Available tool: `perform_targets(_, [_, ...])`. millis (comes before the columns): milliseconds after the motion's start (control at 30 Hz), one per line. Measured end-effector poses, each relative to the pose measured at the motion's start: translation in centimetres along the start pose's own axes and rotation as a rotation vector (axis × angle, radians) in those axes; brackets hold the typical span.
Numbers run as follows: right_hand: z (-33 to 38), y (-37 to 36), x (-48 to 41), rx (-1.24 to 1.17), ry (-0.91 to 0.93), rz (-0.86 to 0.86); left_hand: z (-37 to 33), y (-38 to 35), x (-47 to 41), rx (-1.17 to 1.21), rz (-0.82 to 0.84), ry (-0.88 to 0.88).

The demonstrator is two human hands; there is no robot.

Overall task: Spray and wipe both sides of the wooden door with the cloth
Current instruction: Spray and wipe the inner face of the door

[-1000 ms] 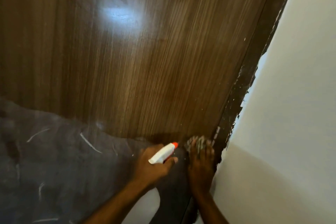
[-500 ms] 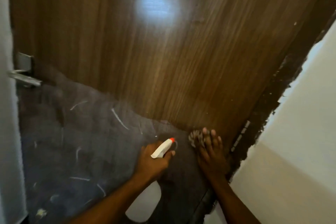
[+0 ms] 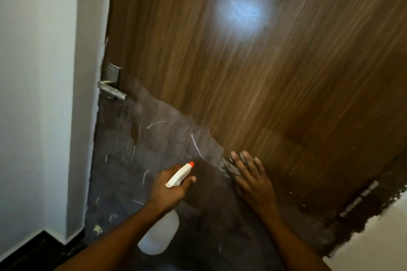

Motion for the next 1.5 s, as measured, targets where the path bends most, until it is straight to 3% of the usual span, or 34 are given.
perform_targets(100, [-3.5, 1.4, 6.2, 0.060, -0.110, 0.008, 0.9, 0.3, 0.0, -0.062, 0.052, 0.004])
perform_targets(267, [-7.6, 5.7, 1.3, 0.108, -0.694, -0.210, 0.6, 0.5, 0.0, 0.029, 0.026, 0.018])
perform_targets(333, [-5.5, 5.7, -4.7, 0.073, -0.609, -0.216, 0.6, 1.6, -0.7, 0.071, -0.010, -0.008])
perform_targets(467, [2.9, 1.2, -13.2, 0.053, -0.157, -0.129, 0.6, 5.5, -2.1, 0.088, -0.078, -0.019])
perform_targets(567, [6.8, -1.9, -11.8, -0.018, 0.104, -0.014, 1.4, 8.2, -2.8, 0.071, -0.149, -0.001])
perform_targets(667, [5.5, -1.8, -8.1, -0.004, 0.246, 0.024, 2.3, 10.7, -3.6, 0.062, -0.168, 0.021])
perform_targets(767, [4.1, -0.5, -8.8, 0.025, 0.137, 0.007, 2.8, 12.8, -4.7, 0.095, -0.182, 0.026])
perform_targets(867, [5.8, 0.3, -16.1, 0.033, -0.153, -0.100, 2.5, 14.6, -5.6, 0.105, -0.197, 0.039])
perform_targets(933, [8.6, 0.4, -21.8, 0.000, -0.224, -0.108, 1.9, 15.7, -5.9, 0.085, -0.202, 0.018])
perform_targets(1033, [13.7, -2.2, -26.6, 0.003, -0.031, 0.018, 1.6, 17.8, -6.5, 0.075, -0.217, -0.031])
perform_targets(1133, [16.0, -5.0, -24.4, 0.012, 0.231, 0.182, 1.9, 19.7, -6.9, 0.065, -0.224, -0.071])
perform_targets(1233, [14.3, -4.4, -22.1, -0.061, 0.358, 0.139, 2.3, 21.4, -7.3, 0.082, -0.243, -0.040])
perform_targets(1300, [12.6, -2.9, -23.1, -0.119, 0.339, 0.060, 2.1, 22.2, -7.4, 0.100, -0.253, -0.019])
perform_targets(1400, [11.9, -1.2, -29.2, -0.080, 0.054, -0.054, 1.4, 23.5, -7.9, 0.117, -0.262, -0.003])
perform_targets(1500, [15.5, -1.6, -35.1, -0.034, -0.024, 0.006, 0.7, 25.1, -8.3, 0.140, -0.276, 0.020])
Point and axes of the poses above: each hand's wrist, its own x-axis away from the middle knuckle, its own y-axis out of the back of the hand, z = x × y, the point moved 3 cm from there along -x, towards the middle knuckle
